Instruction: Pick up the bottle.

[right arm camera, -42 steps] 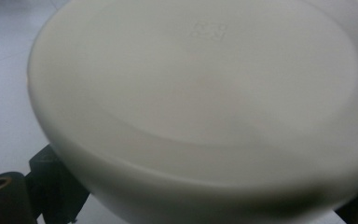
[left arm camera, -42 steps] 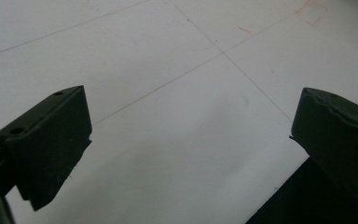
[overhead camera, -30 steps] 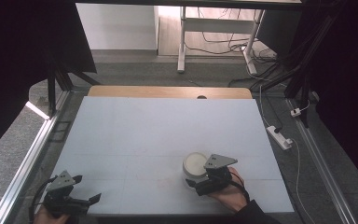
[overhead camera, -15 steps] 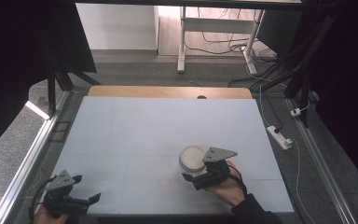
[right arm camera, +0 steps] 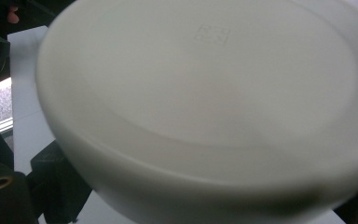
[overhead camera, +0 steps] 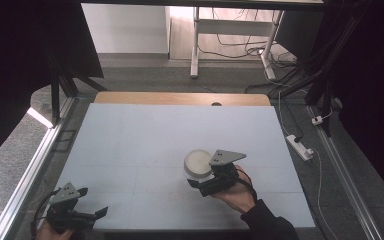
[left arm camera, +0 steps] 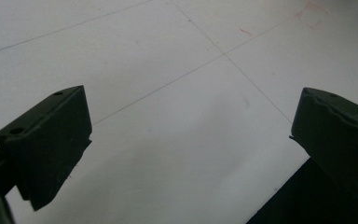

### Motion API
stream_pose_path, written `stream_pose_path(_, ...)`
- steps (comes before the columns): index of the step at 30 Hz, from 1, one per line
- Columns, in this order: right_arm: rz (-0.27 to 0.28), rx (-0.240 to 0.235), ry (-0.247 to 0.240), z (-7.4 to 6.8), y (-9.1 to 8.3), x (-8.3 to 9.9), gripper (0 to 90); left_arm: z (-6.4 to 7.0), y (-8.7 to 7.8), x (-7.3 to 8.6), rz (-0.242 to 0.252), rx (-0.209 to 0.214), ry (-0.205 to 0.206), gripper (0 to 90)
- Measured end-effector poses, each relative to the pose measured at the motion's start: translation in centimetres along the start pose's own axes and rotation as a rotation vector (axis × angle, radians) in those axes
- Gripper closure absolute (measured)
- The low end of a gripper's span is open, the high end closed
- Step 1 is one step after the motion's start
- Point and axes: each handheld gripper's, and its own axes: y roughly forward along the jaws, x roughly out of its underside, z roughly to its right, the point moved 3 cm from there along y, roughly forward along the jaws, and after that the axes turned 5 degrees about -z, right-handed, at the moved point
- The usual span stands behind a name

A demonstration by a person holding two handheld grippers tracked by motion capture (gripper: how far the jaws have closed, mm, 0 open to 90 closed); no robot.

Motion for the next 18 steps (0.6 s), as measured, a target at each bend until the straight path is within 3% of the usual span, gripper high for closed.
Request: stream_pose_path(18, -0.017, -0.019, -0.056, -0.7, 2.2, -2.7, 6.8, 0.0, 0.0, 0.0, -0.002, 0.005, -0.001, 0.0)
